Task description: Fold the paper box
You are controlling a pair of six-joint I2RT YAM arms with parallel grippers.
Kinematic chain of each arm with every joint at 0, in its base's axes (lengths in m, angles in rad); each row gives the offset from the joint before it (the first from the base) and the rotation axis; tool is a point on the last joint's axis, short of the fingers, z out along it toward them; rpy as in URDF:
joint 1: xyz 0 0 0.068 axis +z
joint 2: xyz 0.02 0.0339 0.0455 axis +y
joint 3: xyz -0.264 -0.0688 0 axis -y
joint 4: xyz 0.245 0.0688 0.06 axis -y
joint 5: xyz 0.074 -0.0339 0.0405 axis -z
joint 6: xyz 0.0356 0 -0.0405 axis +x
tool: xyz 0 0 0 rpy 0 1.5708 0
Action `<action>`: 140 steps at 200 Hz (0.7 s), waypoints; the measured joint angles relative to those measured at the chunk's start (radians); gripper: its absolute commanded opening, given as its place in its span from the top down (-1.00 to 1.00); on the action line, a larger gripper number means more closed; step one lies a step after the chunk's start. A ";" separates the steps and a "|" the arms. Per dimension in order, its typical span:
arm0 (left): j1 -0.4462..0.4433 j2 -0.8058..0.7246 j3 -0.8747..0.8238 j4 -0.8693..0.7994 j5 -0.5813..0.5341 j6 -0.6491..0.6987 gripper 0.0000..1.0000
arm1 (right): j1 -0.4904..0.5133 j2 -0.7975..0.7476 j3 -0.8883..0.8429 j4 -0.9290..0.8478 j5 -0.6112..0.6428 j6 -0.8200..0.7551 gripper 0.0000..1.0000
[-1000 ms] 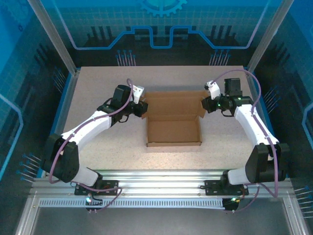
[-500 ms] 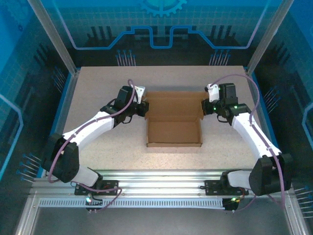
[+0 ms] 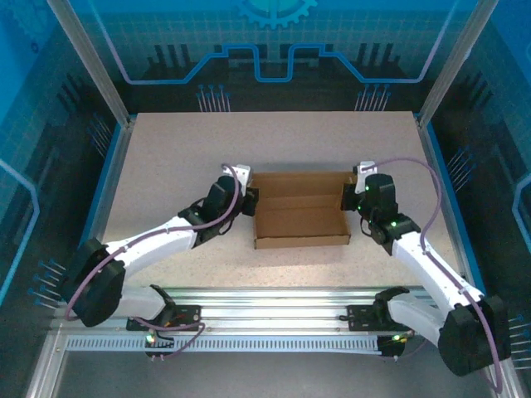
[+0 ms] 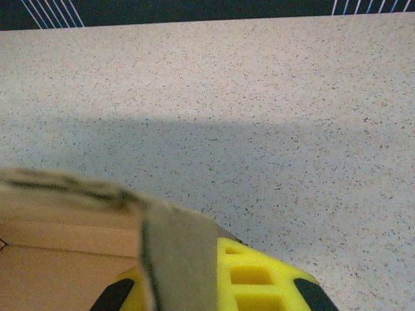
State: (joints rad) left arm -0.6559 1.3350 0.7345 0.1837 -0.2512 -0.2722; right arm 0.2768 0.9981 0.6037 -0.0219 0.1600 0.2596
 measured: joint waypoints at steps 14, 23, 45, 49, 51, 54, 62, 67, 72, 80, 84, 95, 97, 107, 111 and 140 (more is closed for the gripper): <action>-0.023 -0.020 -0.051 0.064 -0.026 -0.016 0.69 | 0.011 -0.035 -0.056 0.061 0.016 0.008 0.95; -0.037 -0.026 -0.073 0.094 -0.047 -0.022 0.69 | 0.019 -0.055 -0.092 0.102 0.028 0.014 0.95; -0.075 -0.028 -0.106 0.148 -0.106 -0.046 0.68 | 0.040 -0.097 -0.163 0.182 0.064 0.026 0.94; -0.082 -0.028 -0.110 0.156 -0.117 -0.051 0.68 | 0.045 -0.104 -0.175 0.194 0.072 0.029 0.94; -0.086 -0.028 -0.113 0.160 -0.124 -0.055 0.68 | 0.047 -0.108 -0.182 0.202 0.074 0.030 0.94; -0.091 -0.028 -0.116 0.164 -0.132 -0.059 0.68 | 0.050 -0.113 -0.190 0.210 0.079 0.032 0.94; -0.103 -0.028 -0.123 0.176 -0.151 -0.071 0.67 | 0.057 -0.125 -0.210 0.230 0.090 0.038 0.94; -0.110 -0.028 -0.128 0.183 -0.163 -0.078 0.67 | 0.061 -0.132 -0.220 0.240 0.096 0.041 0.94; -0.116 -0.028 -0.132 0.190 -0.174 -0.085 0.67 | 0.066 -0.139 -0.230 0.249 0.103 0.046 0.94; -0.126 -0.028 -0.138 0.199 -0.190 -0.096 0.67 | 0.071 -0.148 -0.240 0.259 0.111 0.051 0.94; -0.132 -0.027 -0.141 0.205 -0.200 -0.099 0.66 | 0.074 -0.151 -0.245 0.264 0.116 0.053 0.94; -0.143 -0.027 -0.149 0.218 -0.218 -0.112 0.66 | 0.081 -0.158 -0.257 0.274 0.126 0.060 0.93; -0.146 -0.027 -0.151 0.219 -0.223 -0.116 0.66 | 0.083 -0.160 -0.259 0.277 0.127 0.062 0.92; -0.154 -0.027 -0.158 0.230 -0.236 -0.126 0.66 | 0.085 -0.165 -0.266 0.283 0.131 0.068 0.93; -0.158 -0.026 -0.161 0.235 -0.240 -0.130 0.66 | 0.086 -0.166 -0.267 0.285 0.132 0.073 0.93; -0.170 -0.019 -0.167 0.254 -0.267 -0.153 0.66 | 0.096 -0.174 -0.274 0.288 0.142 0.108 0.91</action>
State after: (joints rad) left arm -0.8261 1.3155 0.5674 0.4377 -0.5179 -0.4252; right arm 0.3725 0.8242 0.3302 0.2661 0.3016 0.3672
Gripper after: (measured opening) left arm 0.170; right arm 0.071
